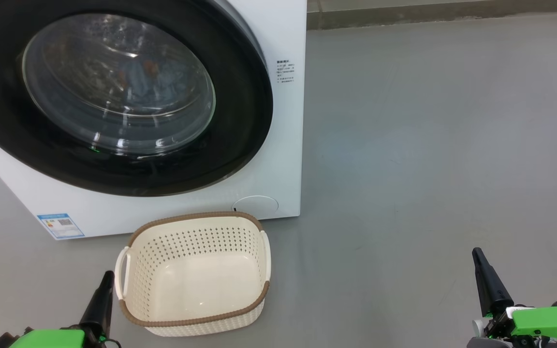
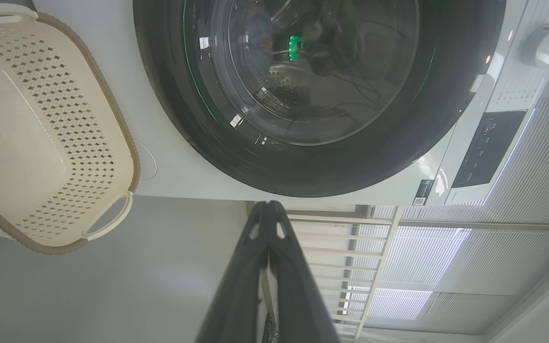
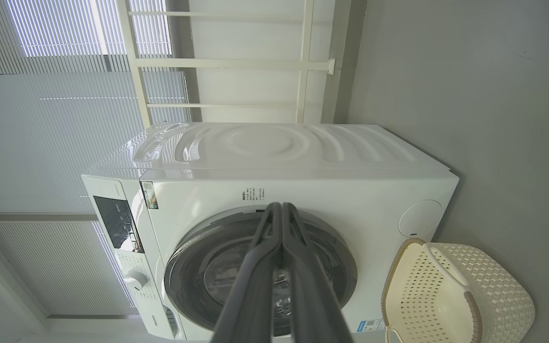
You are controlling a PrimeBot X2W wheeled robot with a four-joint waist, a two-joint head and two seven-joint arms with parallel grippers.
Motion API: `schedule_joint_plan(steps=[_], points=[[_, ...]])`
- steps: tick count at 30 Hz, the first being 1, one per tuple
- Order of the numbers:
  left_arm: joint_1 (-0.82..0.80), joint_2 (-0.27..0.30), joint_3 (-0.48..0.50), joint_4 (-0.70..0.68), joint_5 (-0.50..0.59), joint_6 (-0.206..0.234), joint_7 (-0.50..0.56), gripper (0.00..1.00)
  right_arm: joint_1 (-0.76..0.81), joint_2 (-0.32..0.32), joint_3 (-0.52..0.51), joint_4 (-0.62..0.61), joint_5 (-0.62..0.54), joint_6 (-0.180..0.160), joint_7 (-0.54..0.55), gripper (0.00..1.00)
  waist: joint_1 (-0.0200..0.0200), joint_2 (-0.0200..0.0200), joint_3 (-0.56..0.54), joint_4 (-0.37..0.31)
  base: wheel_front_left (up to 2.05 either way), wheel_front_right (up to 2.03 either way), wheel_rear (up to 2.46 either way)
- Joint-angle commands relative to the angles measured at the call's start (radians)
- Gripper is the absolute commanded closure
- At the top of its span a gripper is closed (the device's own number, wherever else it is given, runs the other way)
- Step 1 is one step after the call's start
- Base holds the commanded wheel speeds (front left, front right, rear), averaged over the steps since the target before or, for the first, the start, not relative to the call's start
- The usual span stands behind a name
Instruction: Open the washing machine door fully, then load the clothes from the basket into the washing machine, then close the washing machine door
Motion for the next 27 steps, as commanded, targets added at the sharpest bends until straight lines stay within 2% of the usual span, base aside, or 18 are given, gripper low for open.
schedule_joint_plan(steps=[1, 27], points=[[-0.041, 0.012, 0.035, -0.02, 0.01, -0.003, 0.003, 1.0, -0.041, -0.012, 0.022, -0.025, 0.007, 0.002, 0.007, 1.0, 0.0, 0.0, 0.0, 0.0, 0.0, 0.0, 0.0], [-0.041, 0.01, 0.038, -0.02, 0.013, -0.003, 0.005, 1.0, -0.041, -0.012, 0.022, -0.025, 0.007, 0.002, 0.007, 1.0, 0.0, 0.0, 0.0, 0.0, 0.0, 0.0, 0.0]])
